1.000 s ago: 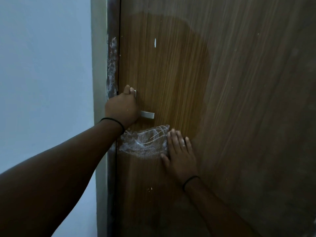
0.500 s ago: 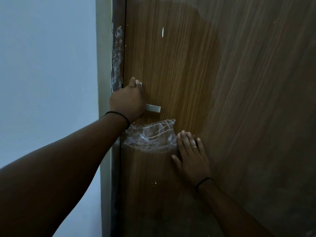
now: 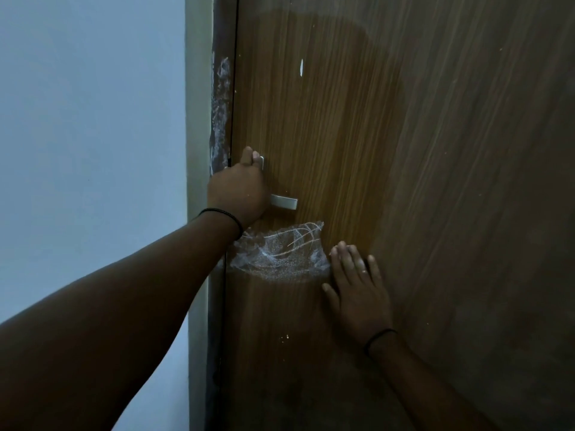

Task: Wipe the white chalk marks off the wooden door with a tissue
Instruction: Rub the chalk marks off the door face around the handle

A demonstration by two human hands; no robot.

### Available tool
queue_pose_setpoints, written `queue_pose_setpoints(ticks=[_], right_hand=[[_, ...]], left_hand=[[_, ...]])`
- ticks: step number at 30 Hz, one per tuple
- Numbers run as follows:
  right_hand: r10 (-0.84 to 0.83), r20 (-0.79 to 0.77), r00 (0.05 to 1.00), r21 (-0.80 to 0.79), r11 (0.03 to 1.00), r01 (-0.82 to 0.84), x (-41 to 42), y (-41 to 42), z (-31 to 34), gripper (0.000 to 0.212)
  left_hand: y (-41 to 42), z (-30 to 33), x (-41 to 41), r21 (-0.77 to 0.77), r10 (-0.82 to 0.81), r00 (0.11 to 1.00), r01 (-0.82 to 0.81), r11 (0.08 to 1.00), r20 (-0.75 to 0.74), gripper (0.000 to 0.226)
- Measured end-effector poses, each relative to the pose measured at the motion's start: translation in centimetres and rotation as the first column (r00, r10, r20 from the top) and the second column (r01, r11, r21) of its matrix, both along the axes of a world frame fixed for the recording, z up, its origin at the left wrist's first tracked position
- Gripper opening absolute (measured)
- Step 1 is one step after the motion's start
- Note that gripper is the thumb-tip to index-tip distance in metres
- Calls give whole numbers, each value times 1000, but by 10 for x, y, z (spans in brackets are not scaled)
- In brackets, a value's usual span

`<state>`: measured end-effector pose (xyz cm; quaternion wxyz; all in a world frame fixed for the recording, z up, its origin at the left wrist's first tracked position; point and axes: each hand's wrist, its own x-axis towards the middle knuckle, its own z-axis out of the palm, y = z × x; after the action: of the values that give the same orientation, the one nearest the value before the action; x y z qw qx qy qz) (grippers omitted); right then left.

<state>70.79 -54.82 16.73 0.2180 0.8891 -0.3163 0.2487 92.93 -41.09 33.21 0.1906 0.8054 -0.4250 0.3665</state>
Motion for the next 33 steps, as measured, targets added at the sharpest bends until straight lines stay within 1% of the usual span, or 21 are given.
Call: queue_pose_setpoints(ticks=[2,4,6,8,12,14,16,19,21,23,25,26,28,31,33], right_hand=[[-23,99,995,-3,1000,23,7,-1,19,69],[3,154,988,-20,1000,0,26,3,41,71],[36,138,990,-31,999,-31,48,10,53,73],[65,93,994,-40,997,-62,63,17,51,74],[114,-44,992,-72,991,-117,51,16,24,71],[91,-25,996,-82,992,-93,33,9,23,66],[55,44,998,-78,996,-51,22,4,34,65],[47,118,992,-69,997,-39,37,7,56,67],[76,88,993,-70,995,-70,55,15,57,69],[105,-7,994,-76,992,-105,65,21,43,70],[107,-92,990,-88,989,-115,62,20,26,71],[103,-97,990,-101,989,-112,55,17,22,69],[81,-20,996,-115,990,-83,43,12,23,66],[25,137,990,-72,997,-15,45,10,44,67],[48,151,987,-50,998,-40,63,17,54,70]], left_hand=[[-2,-1,-1,-14,-4,1000,4,1000,-3,50],[-3,-3,0,-27,-12,1000,11,1000,-8,50],[-3,-4,2,-43,-10,1000,10,999,-8,51],[-3,-5,2,-61,-13,1000,13,998,-6,50],[-3,-6,2,-78,-41,999,41,996,-5,47],[-2,-6,4,-77,-55,998,55,996,-4,46],[-1,-6,5,-70,-63,998,63,996,-3,46],[-1,-6,5,-84,-75,997,73,994,-14,45],[0,-6,4,-102,-75,997,72,992,-19,44],[1,-5,4,-113,-73,997,71,991,-12,43],[3,-3,5,-94,-77,997,77,993,-7,44],[3,-3,4,-85,-82,997,80,993,-14,45],[4,-3,4,-93,-93,995,90,992,-31,45],[5,-3,3,-109,-103,994,98,989,-40,45],[4,-3,2,-86,-93,995,90,992,-26,46]])
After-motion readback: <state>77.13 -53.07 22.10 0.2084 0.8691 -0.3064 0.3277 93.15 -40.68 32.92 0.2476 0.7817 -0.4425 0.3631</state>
